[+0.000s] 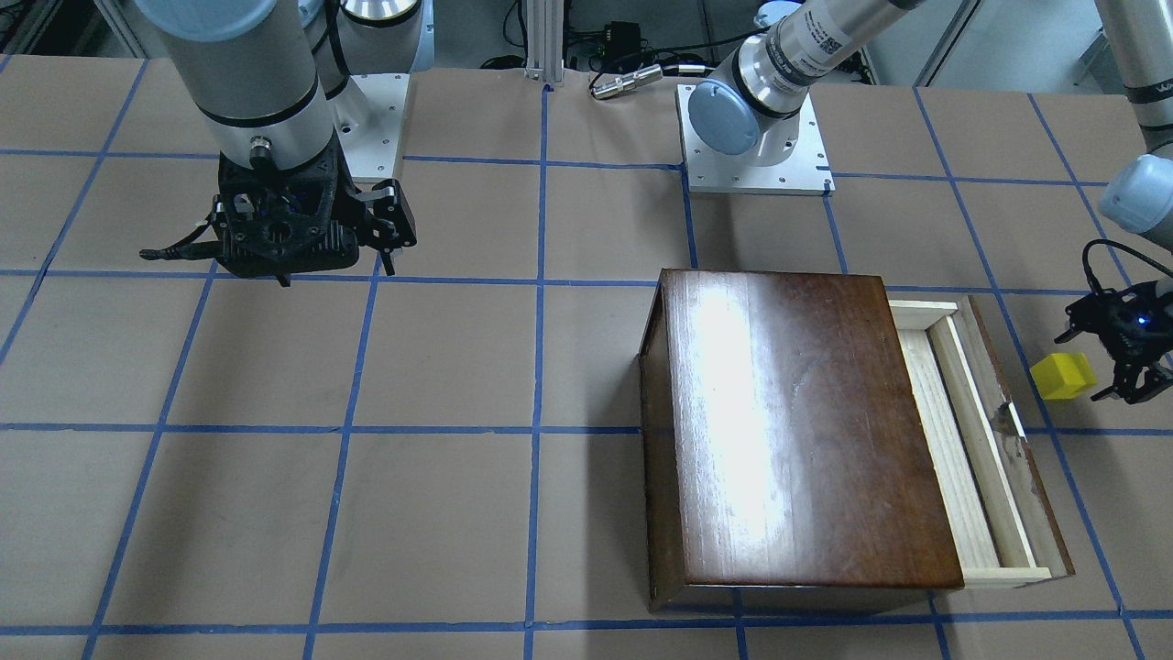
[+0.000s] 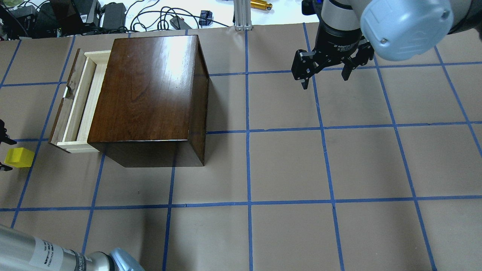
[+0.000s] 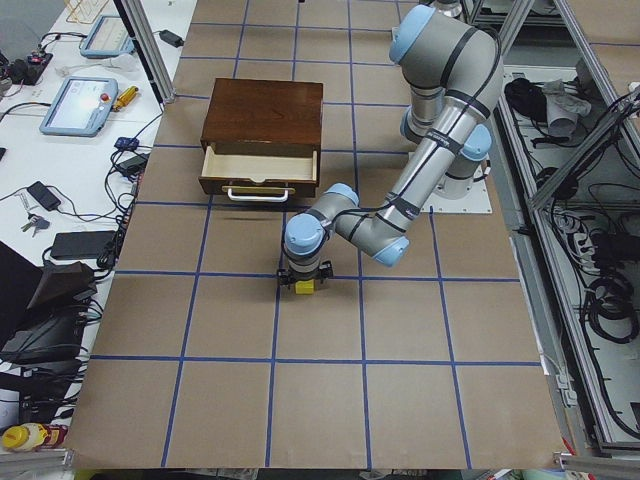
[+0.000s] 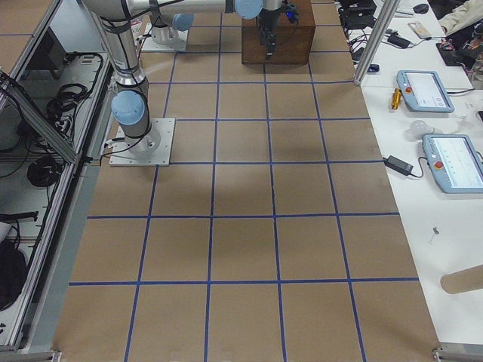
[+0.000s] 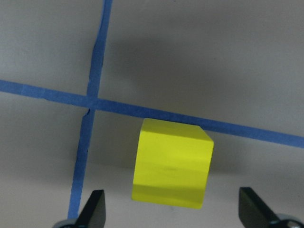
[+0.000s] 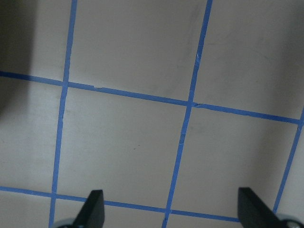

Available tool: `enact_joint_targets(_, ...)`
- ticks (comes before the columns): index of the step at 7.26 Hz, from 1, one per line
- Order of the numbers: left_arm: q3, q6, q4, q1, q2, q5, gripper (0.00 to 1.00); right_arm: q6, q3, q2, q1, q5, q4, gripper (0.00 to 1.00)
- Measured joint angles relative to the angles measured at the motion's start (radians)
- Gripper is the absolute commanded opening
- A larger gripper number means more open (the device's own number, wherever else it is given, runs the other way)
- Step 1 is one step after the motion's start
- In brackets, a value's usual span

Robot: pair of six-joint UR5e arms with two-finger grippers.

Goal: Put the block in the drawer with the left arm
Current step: 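Close the left gripper on the yellow cube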

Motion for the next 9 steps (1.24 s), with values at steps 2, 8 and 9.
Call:
enact_joint_targets(2, -0.001, 0.0, 0.003, -0.004, -0.014, -0.001, 1.0, -0.001, 0.0, 0.0, 0.0, 0.0, 0.0, 1.0)
enact_joint_targets(8, -0.004, -0.002, 0.002, -0.007, -0.022, -0.02, 0.74, -0.001, 0.0, 0.0, 0.0, 0.0, 0.0, 1.0)
enact_joint_targets(9, -0.004, -0.001, 0.002, -0.007, -0.022, -0.028, 0.61, -0.001, 0.0, 0.0, 0.0, 0.0, 0.0, 1.0)
